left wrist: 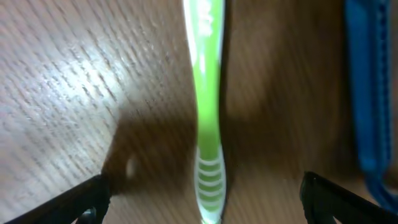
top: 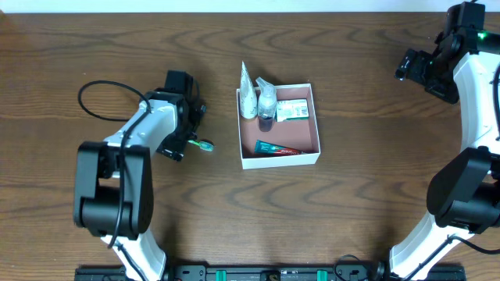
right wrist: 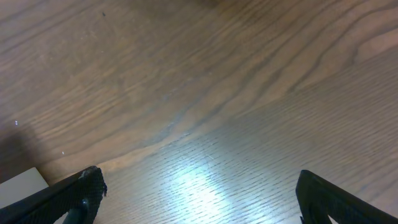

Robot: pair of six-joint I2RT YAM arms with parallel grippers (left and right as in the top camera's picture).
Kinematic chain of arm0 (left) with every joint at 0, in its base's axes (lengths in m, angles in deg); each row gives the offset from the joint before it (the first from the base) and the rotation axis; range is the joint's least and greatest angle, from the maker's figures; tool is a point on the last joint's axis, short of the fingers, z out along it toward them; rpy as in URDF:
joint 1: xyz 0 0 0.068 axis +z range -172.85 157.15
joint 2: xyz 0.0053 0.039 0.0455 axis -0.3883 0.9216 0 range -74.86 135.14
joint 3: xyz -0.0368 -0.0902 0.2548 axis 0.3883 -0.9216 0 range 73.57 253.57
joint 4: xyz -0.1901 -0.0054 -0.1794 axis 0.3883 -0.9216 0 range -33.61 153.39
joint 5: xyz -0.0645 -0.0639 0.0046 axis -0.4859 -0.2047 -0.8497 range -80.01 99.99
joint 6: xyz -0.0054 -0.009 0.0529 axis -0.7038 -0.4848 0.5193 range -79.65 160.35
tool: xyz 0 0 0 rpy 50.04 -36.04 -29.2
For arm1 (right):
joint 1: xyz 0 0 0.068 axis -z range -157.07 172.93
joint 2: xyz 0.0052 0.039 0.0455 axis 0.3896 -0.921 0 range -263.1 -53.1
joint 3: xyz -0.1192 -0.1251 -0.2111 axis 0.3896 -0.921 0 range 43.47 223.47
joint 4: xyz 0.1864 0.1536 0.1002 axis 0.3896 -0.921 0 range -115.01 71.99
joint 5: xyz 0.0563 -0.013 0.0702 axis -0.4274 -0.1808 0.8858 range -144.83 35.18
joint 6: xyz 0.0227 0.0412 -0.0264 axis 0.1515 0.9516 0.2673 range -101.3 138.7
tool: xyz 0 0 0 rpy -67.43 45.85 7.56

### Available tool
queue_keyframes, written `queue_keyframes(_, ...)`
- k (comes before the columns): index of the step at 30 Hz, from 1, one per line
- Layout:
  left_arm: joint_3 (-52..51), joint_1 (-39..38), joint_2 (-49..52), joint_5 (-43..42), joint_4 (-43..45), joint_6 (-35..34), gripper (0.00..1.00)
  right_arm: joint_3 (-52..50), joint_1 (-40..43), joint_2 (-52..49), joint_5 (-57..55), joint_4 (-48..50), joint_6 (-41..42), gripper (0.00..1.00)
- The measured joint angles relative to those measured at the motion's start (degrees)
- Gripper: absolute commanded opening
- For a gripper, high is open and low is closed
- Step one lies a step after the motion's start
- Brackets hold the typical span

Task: Pack container
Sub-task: 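Grasp the toothbrush handle with the left gripper and lift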

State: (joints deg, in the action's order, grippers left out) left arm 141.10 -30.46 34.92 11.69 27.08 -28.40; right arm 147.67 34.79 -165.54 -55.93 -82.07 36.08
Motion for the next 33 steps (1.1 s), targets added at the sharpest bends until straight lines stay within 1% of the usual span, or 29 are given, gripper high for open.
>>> queue_keyframes(3,0.1,0.0,0.0,-0.3,0.2,0.0,0.98,0.0,0.0,0.0,0.0,0.0,0.0,0.99)
queue_keyframes(4,0.1,0.0,0.0,-0.2,0.2,0.0,0.95,0.0,0.0,0.0,0.0,0.0,0.0,0.99)
queue_keyframes(5,0.1,0.0,0.1,-0.3,0.2,0.0,0.85,0.0,0.0,0.0,0.0,0.0,0.0,0.99)
queue_keyframes(7,0.1,0.0,0.1,-0.2,-0.2,0.3,0.62,0.0,0.0,0.0,0.0,0.0,0.0,0.99)
queue_keyframes(9,0.1,0.0,0.2,-0.2,-0.8,0.4,0.44,0.0,0.0,0.0,0.0,0.0,0.0,0.99)
queue_keyframes(12,0.1,0.0,0.3,-0.3,-1.1,0.6,0.30,0.0,0.0,0.0,0.0,0.0,0.0,0.99)
queue_keyframes(13,0.1,0.0,0.3,-0.3,-1.2,0.7,0.29,0.0,0.0,0.0,0.0,0.0,0.0,0.99)
queue_keyframes(15,0.1,0.0,0.3,-0.3,-1.2,1.0,0.22,0.0,0.0,0.0,0.0,0.0,0.0,0.99)
queue_keyframes(17,0.1,0.0,0.3,-0.3,-1.2,1.3,0.19,0.0,0.0,0.0,0.0,0.0,0.0,0.99)
queue_keyframes(18,0.1,0.0,0.3,-0.3,-1.2,1.5,0.13,0.0,0.0,0.0,0.0,0.0,0.0,0.99)
queue_keyframes(19,0.1,0.0,0.4,-0.3,-1.2,1.6,0.11,0.0,0.0,0.0,0.0,0.0,0.0,0.99)
queue_keyframes(20,0.1,0.0,0.4,-0.3,-1.2,1.9,0.06,0.0,0.0,0.0,0.0,0.0,0.0,0.99)
queue_keyframes(26,0.3,0.0,0.4,-0.5,-1.0,5.3,0.06,0.0,0.0,0.0,0.0,0.0,0.0,0.99)
queue_keyframes(33,0.3,0.0,0.4,-0.9,-1.2,11.8,0.06,0.0,0.0,0.0,0.0,0.0,0.0,0.99)
